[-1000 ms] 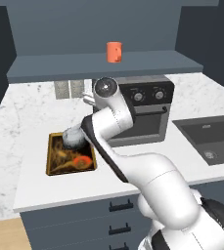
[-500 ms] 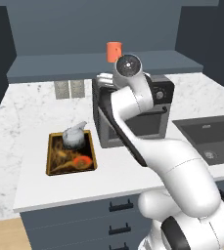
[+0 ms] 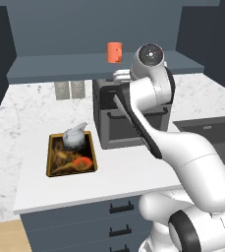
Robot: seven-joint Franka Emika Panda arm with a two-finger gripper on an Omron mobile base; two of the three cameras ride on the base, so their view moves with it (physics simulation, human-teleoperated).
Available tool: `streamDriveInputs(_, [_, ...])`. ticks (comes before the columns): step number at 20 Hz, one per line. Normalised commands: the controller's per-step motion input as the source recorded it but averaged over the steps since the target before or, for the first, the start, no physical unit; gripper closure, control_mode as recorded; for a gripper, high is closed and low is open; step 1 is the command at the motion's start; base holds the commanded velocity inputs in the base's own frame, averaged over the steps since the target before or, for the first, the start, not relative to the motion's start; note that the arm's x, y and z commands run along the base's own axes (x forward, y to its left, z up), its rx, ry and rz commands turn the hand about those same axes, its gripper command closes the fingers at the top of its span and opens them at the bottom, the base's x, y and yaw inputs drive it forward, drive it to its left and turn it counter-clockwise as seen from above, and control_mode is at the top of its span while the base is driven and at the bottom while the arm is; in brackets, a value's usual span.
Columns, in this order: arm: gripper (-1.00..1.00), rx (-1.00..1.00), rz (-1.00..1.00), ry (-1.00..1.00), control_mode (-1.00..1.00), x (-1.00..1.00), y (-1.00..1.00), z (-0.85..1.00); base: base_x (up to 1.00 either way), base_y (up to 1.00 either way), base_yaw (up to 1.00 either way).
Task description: Pick the kettle from the counter and place it on the tray. Then pick the mug from the cabinet and place it on the tray. Then close the cabinet doors.
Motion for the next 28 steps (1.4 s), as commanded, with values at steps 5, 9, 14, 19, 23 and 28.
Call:
streamDriveInputs(5, [-1.0, 0.0, 0.0, -0.02, -1.0, 0.0, -0.34, 0.06, 0.0, 0.0, 0.0])
streamDriveInputs(9, [-1.0, 0.0, 0.0, 0.0, -1.0, 0.0, -0.06, 0.0, 0.0, 0.0, 0.0])
streamDriveInputs(14, [-1.0, 0.0, 0.0, 0.0, -1.0, 0.09, -0.03, 0.09, 0.0, 0.0, 0.0])
streamDriveInputs(19, [-1.0, 0.0, 0.0, 0.0, -1.0, 0.24, 0.01, 0.32, 0.0, 0.0, 0.0])
streamDriveInputs(23, [-1.0, 0.0, 0.04, 0.0, -1.0, 0.35, 0.03, 0.32, 0.0, 0.0, 0.0])
streamDriveInputs(28, [-1.0, 0.0, 0.02, -0.09, -1.0, 0.3, 0.09, 0.12, 0.0, 0.0, 0.0])
